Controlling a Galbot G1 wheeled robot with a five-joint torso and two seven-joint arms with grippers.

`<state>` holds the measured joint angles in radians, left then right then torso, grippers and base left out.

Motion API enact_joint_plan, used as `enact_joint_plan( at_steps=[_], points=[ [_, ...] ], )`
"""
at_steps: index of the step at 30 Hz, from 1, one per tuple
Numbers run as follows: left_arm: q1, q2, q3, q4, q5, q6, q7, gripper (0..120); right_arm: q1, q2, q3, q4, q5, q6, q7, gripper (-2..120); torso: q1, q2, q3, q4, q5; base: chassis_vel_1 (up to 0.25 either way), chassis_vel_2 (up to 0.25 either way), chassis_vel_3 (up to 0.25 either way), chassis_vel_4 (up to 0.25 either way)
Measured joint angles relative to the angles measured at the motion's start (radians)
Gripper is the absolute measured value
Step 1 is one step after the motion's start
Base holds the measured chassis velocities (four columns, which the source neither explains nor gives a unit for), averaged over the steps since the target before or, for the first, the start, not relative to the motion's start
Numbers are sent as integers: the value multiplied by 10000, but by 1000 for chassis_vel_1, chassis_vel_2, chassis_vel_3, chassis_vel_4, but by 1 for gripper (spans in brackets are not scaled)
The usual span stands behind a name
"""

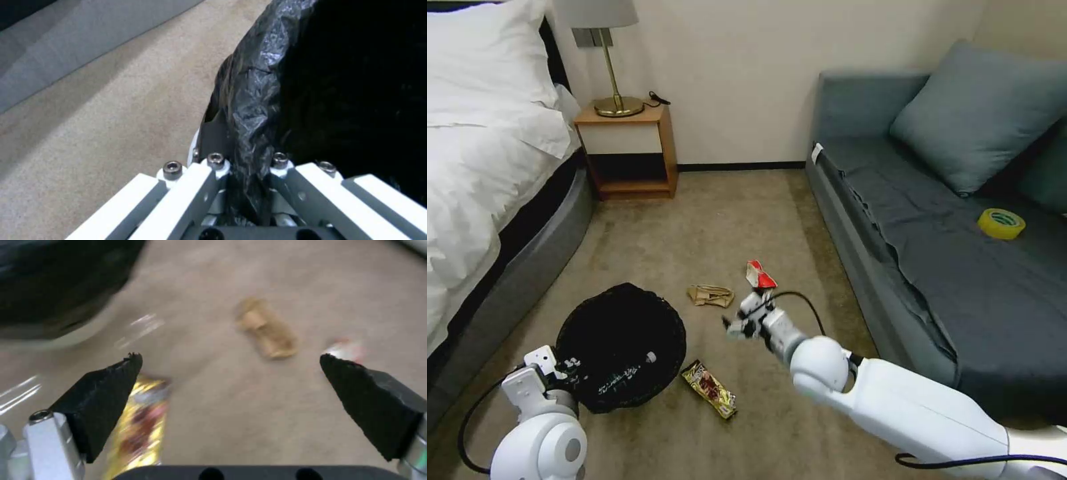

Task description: Pick up the trash bin, then pick up the garbage on the floor and place it into the trash bin.

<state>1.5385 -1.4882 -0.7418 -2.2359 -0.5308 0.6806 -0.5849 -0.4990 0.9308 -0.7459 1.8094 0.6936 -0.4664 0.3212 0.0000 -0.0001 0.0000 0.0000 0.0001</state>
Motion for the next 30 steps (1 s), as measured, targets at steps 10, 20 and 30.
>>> enact_joint_plan(
  at_steps=[10, 20, 30],
  points=[
    [32, -58, -47, -23, 21, -36, 18, 3, 1329, 452, -2117, -405, 2713, -1935, 189, 100, 0, 0, 0, 0, -2, 0, 0, 0, 0],
    [121, -103, -194, -48, 31, -95, 53, 3, 1652, 1792, -3159, -2478, 2925, -1620, 115, 100, 0, 0, 0, 0, -3, 0, 0, 0, 0],
    [239, -150, -350, -131, 10, -144, 93, 3, 2074, 3085, -4231, -4480, 2698, -788, -233, 100, 0, 0, 0, 1, -2, 0, 0, 0, 0]
  ],
)
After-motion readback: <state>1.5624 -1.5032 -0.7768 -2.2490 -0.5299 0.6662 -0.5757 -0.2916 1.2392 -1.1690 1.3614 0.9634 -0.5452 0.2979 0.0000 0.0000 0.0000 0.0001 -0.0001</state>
